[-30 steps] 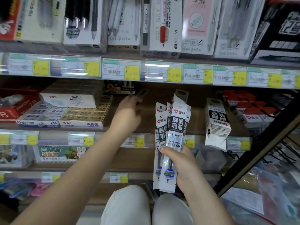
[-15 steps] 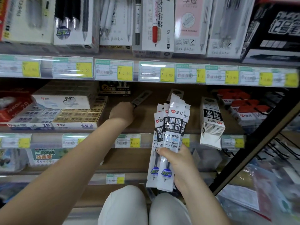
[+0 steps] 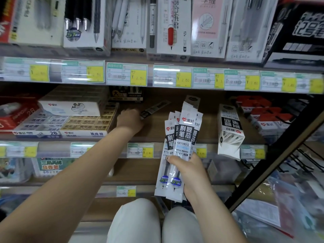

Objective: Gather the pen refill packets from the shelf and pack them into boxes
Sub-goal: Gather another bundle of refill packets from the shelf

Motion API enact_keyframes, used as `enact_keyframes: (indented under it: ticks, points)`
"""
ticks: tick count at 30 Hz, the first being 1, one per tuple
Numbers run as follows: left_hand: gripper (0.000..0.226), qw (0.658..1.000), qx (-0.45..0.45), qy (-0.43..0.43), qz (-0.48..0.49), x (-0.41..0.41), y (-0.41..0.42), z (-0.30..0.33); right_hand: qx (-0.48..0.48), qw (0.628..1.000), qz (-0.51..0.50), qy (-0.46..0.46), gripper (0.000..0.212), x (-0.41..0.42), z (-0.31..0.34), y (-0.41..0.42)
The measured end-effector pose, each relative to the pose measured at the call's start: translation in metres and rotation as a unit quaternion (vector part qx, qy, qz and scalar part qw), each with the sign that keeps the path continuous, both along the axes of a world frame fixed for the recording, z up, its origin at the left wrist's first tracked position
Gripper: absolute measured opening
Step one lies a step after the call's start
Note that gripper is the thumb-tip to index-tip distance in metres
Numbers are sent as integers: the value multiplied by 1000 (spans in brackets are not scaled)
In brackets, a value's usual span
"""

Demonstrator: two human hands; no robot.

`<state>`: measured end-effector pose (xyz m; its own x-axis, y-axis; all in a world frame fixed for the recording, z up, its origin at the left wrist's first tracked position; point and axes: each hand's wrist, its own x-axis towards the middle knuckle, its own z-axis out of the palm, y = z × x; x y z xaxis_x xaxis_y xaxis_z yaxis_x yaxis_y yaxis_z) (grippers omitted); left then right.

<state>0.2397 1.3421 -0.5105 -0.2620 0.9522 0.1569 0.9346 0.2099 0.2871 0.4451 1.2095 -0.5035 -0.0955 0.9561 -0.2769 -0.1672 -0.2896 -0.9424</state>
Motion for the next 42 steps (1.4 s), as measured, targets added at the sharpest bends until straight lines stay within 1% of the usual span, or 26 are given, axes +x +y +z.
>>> enact_keyframes:
  ticks: [2,6,9,11,15,17,18,19,21,23,25,27,30,35,37,39,40,42]
  points:
    - [36,1000,1,-8,8,2,2,2,4,1000,-3,-5,19,0,1,3]
    - [38,996,-20,-83,-4,-1,3,5,12,1000,-10,-8,19,-1,-1,6]
    - [32,991,-34,-125,-23,-1,1,9,11,1000,-21,-10,19,-1,-6,6]
    - [25,988,-14,-149,-23,4,-4,13,12,999,-43,0,19,-1,-10,6]
    - [21,977,76,-200,10,19,-32,30,17,991,-125,47,19,3,-14,8]
    - [14,956,122,-265,-4,27,-51,33,22,986,-151,71,21,5,-12,9]
    - [11,942,146,-301,-24,32,-63,34,20,984,-156,88,23,6,-11,9]
    - [13,932,165,-320,-51,38,-77,35,16,982,-156,107,23,7,-9,10]
    - [19,921,181,-329,-106,47,-101,33,7,980,-144,134,24,6,-7,10]
    - [19,913,189,-331,-148,52,-119,32,17,981,-134,138,26,6,-6,9]
    - [6,900,194,-349,-174,52,-132,35,38,983,-132,123,30,7,-6,9]
    - [10,879,206,-388,-186,47,-140,43,56,985,-129,96,31,8,-7,9]
    - [14,830,212,-479,-193,39,-146,60,72,989,-117,50,29,9,-8,9]
    - [34,771,232,-556,-208,27,-150,82,99,989,-109,-8,26,10,-7,6]
    - [36,770,237,-555,-208,21,-150,89,114,987,-107,-34,27,10,-6,4]
    - [38,784,235,-535,-209,15,-149,94,137,983,-103,-61,29,11,-5,1]
    - [39,797,226,-518,-214,12,-149,96,147,981,-100,-72,30,11,-4,-1]
    - [38,827,181,-481,-228,13,-150,102,165,980,-80,-82,32,12,-1,-4]
